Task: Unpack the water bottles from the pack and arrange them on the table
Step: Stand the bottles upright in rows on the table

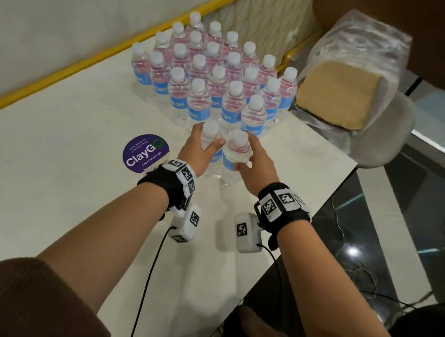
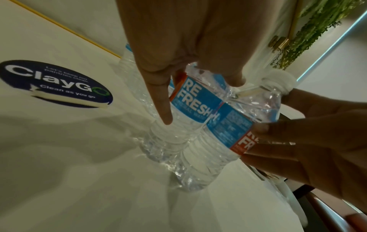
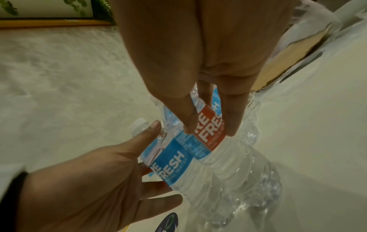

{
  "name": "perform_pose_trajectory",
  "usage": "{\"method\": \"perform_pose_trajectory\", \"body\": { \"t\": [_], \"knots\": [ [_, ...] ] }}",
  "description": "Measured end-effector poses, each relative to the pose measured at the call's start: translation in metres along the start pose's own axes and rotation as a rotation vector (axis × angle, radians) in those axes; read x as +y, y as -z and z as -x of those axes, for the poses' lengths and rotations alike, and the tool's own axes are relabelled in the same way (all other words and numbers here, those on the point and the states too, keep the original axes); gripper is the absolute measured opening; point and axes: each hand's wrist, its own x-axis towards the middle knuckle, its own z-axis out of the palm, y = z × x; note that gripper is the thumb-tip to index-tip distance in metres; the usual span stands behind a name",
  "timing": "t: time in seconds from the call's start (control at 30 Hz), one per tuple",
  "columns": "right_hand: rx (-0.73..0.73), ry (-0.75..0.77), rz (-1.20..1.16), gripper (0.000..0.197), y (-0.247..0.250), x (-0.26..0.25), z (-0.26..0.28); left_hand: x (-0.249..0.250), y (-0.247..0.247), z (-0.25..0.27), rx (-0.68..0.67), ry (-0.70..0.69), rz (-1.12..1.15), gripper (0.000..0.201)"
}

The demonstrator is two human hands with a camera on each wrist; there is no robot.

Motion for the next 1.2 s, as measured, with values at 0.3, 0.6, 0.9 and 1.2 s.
{"method": "perform_pose_trajectory", "body": {
  "t": [0.3,0.6,0.9,1.2],
  "knots": [
    [0.110,-0.143,-0.198,0.066,-0.011,0.033,-0.014,-0.025,-0.007,-0.007,-0.031,-0.005,0.146,0.085],
    [0.031,-0.143,-0.189,0.062,-0.012,0.046,-0.031,-0.043,-0.005,-0.028,0.044,0.063,-0.021,0.064],
    [0.045,-0.108,-0.169,0.071,-0.024,0.047,-0.033,-0.067,-0.018,-0.041,0.130,0.228,0.035,0.075],
    [0.092,-0.229,-0.201,0.057,-0.023,0.047,-0.045,-0.062,-0.007,-0.041,0.151,0.086,0.110,0.057]
  ]
}}
